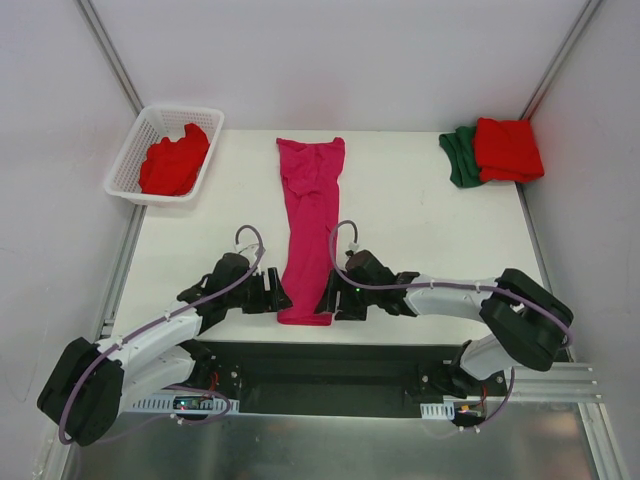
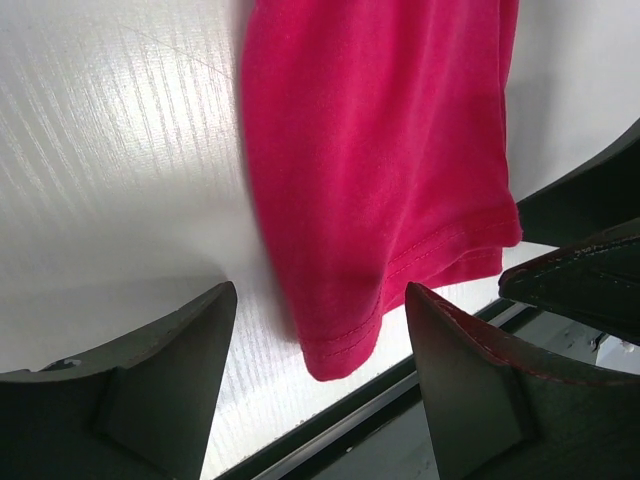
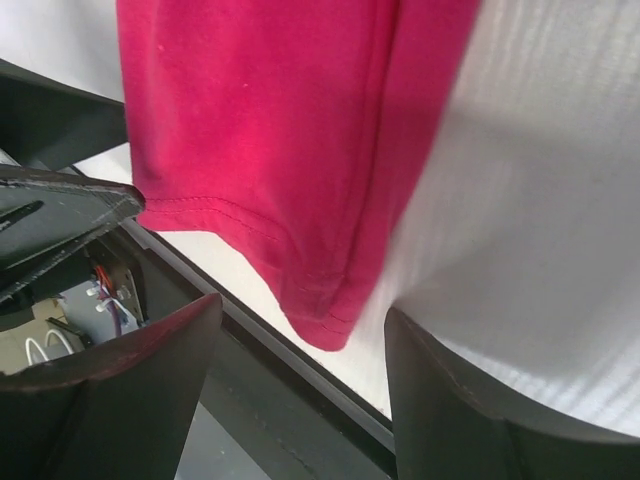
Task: Fold and stack the t-shirts
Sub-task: Grab the bottom of the folded rectangular tshirt with both arms
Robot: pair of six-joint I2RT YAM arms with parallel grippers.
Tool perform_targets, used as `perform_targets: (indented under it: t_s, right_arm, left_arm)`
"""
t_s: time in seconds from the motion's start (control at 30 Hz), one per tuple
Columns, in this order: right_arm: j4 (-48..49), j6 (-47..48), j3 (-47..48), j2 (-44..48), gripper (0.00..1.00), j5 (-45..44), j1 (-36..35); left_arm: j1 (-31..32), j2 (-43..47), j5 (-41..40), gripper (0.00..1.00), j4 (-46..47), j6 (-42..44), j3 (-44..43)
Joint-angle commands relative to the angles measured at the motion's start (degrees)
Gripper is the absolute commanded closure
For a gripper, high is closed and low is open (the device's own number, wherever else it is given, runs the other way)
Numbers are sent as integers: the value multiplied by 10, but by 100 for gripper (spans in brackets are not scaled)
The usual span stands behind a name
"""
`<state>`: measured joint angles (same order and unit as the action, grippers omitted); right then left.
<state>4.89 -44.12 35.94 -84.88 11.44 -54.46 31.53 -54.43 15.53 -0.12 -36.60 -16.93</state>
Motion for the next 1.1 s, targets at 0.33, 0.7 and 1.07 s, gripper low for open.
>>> perform_targets:
  t_s: [0.33, 0.7, 1.07]
  right_arm:
    - [5, -11, -11, -9, 41, -5, -7]
    - [-18, -2, -7, -4, 47, -23, -7]
    - [-18, 3, 5, -23, 58, -27, -6]
  left_arm:
    - [9, -34, 11, 35, 39, -5, 18]
    - [34, -68, 21, 41, 79, -23, 20]
    - [38, -16, 35, 45, 67, -38, 51]
